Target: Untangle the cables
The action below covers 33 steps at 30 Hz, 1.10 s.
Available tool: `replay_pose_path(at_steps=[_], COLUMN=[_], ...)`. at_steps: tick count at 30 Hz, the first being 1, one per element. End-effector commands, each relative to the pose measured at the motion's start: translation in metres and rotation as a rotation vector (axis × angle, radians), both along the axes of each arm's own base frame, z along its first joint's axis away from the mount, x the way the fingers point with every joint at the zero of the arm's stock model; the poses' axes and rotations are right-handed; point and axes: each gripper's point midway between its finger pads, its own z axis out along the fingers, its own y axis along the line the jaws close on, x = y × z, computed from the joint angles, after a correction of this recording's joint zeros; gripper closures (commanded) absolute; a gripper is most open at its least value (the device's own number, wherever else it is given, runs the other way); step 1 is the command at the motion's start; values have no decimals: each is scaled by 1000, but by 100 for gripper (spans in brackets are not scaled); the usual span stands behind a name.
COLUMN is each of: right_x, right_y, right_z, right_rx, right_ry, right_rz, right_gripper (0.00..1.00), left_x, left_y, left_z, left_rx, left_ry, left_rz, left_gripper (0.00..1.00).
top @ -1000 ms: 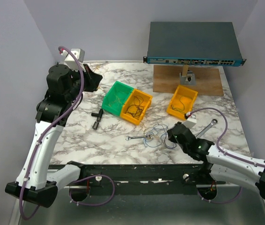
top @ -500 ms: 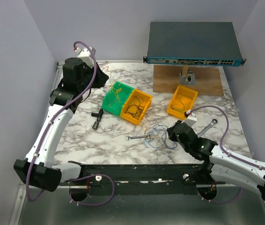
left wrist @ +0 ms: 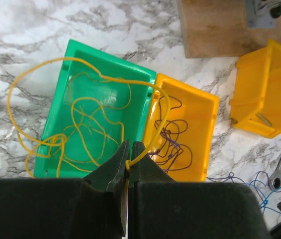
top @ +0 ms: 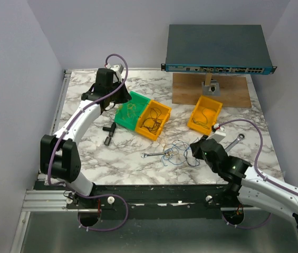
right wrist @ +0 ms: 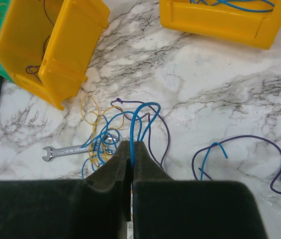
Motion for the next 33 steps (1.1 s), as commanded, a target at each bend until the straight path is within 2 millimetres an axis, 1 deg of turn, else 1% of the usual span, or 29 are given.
replay_pose_path(at_steps=[1, 3, 5, 10, 14, 18, 21, 25, 28, 32, 33], right_x=[1, 2, 1, 2, 2, 2, 2, 2, 2, 1, 1], right_y=[-4, -4, -5, -5, -4, -3, -4, -3, -3, -4, -4], right_z=[14, 17, 18, 20, 22, 23, 22, 23, 24, 24, 25], right_rx=[-4, -1, -2, 4, 9, 10, 9, 12, 15, 15, 16], right_ry=[-18, -22, -23, -28, -28, -28, -27, -28, -30, -30, -30], right_rz=[-11, -12, -12, -17, -16, -13, -14, -11, -12, -12, -11], right_gripper=[99, 99, 99, 99, 99, 99, 99, 99, 99, 99, 99], left_x=[6, 6, 4, -2, -13, -23, -26, -28, -27, -25, -24], left_y=[-9, -8, -5, 2, 5, 12, 16, 16, 11, -2, -3], left_z=[-30, -31, -21, 21, 54, 86, 99, 116, 112, 87, 77], left_rx=[-34, -25, -15, 29, 78, 81, 102, 92, 80, 48, 47], left_ry=[51, 56, 22, -55, -119, -191, -199, -231, -221, -164, -148], left_rz=[-31, -26, -16, -8, 8, 30, 38, 34, 12, -39, -42], left_gripper=[100, 100, 100, 100, 100, 100, 100, 100, 100, 100, 100])
